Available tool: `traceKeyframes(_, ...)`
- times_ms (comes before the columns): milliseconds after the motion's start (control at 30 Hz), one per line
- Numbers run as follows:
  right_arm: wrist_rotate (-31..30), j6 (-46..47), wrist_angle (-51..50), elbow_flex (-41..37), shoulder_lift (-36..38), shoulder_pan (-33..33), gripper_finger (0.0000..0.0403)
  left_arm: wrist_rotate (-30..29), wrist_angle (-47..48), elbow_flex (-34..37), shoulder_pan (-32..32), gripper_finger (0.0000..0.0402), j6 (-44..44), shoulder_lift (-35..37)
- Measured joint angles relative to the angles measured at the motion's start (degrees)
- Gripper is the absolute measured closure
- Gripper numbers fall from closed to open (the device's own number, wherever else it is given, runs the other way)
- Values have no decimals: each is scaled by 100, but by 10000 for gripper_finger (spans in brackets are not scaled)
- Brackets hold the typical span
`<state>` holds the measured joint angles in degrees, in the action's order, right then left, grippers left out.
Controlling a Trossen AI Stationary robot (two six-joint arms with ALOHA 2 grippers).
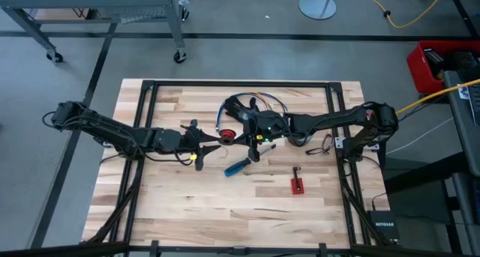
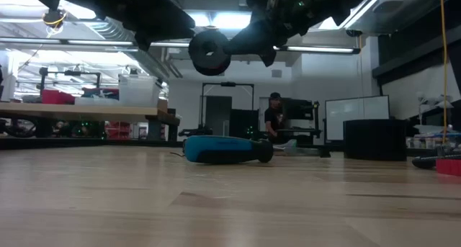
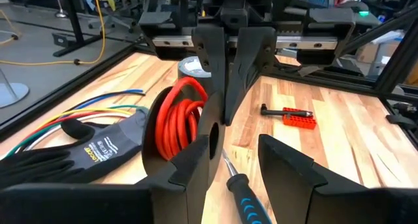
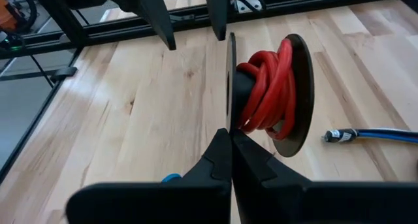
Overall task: Coil cords
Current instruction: Uncoil the red wire from the spool
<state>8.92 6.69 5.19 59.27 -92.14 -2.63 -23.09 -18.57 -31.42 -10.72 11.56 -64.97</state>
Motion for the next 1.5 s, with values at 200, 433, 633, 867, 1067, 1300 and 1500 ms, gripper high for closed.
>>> traceKeyframes(200, 133, -8, -81, 2, 2, 0, 403, -22, 11, 2, 0, 276, 1, -1)
traceKeyframes(433, 425, -6, -76, 2, 2, 0, 403, -46, 48, 2, 0, 276, 11, 0)
traceKeyframes(633, 622, 3, 73, 4, 2, 0, 403, -46, 48, 2, 0, 276, 54, 0)
traceKeyframes(867, 687, 8, 521, 2, 2, 2, 403, -74, 29, 2, 0, 277, 67, 9)
traceKeyframes(1067, 676, 9, 511, 2, 2, 2, 403, -61, 29, 2, 0, 335, 27, 9)
traceKeyframes(1300, 508, -8, 510, 2, 2, 0, 399, -28, 33, 2, -2, 398, 52, 7)
traceKeyframes(1500, 477, -6, 529, 2, 2, -4, 382, -104, 43, 2, -4, 400, 152, 2)
